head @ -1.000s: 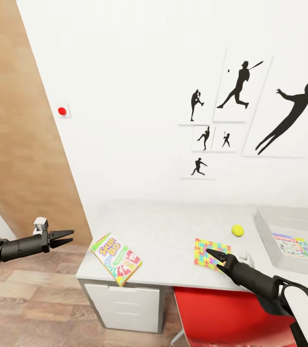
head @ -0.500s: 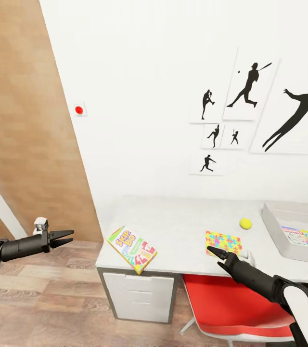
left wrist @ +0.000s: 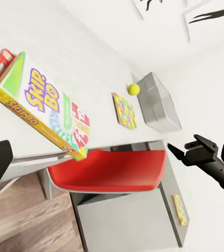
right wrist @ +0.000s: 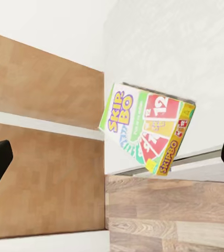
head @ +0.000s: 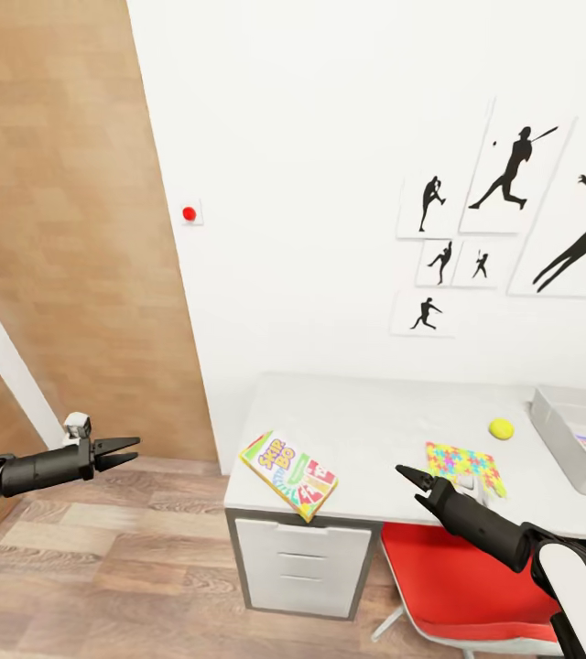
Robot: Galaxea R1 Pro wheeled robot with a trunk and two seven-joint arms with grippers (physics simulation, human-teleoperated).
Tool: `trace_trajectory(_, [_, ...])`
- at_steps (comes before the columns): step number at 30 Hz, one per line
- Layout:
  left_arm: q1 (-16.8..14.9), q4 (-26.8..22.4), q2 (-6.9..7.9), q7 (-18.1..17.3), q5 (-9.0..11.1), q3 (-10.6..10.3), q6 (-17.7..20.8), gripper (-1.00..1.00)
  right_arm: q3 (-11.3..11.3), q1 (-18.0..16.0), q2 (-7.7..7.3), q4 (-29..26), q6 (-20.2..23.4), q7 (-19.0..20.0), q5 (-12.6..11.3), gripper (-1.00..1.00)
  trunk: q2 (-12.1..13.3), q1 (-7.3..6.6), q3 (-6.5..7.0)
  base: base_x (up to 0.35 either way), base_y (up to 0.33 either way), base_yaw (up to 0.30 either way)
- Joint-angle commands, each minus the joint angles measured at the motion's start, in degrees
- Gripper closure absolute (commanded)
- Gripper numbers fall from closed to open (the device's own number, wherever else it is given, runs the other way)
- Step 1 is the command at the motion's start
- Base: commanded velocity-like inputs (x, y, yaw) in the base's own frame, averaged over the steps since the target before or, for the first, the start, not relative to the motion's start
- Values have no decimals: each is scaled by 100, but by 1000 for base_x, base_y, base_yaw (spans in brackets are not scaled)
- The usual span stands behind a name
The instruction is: Put all the toys in the child's room - the three board games (two on the bed and one on the table), the two jigsaw puzzles on the table, and the tennis ball on the table - inside the toy box on the table in the child's room.
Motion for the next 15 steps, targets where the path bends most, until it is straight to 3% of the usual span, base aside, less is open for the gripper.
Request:
trace_trajectory(1, [-6, -1, -2, -43, -49, 14, 60, -100, -9, -5, 1, -1, 31, 7, 3, -100, -12, 4, -3, 0, 281, 14])
trace_trajectory(8, [-6, -1, -4, -43, -49, 15, 60, -100, -15, -5, 0, 10, 30, 14, 3, -100, -12, 4, 61, 20, 282, 5])
trace_trajectory(15, [-6, -1, -4, -43, -49, 15, 60, -100, -32, -5, -7, 25, 30, 32, 3, -100, -12, 4, 116, 114, 281, 0])
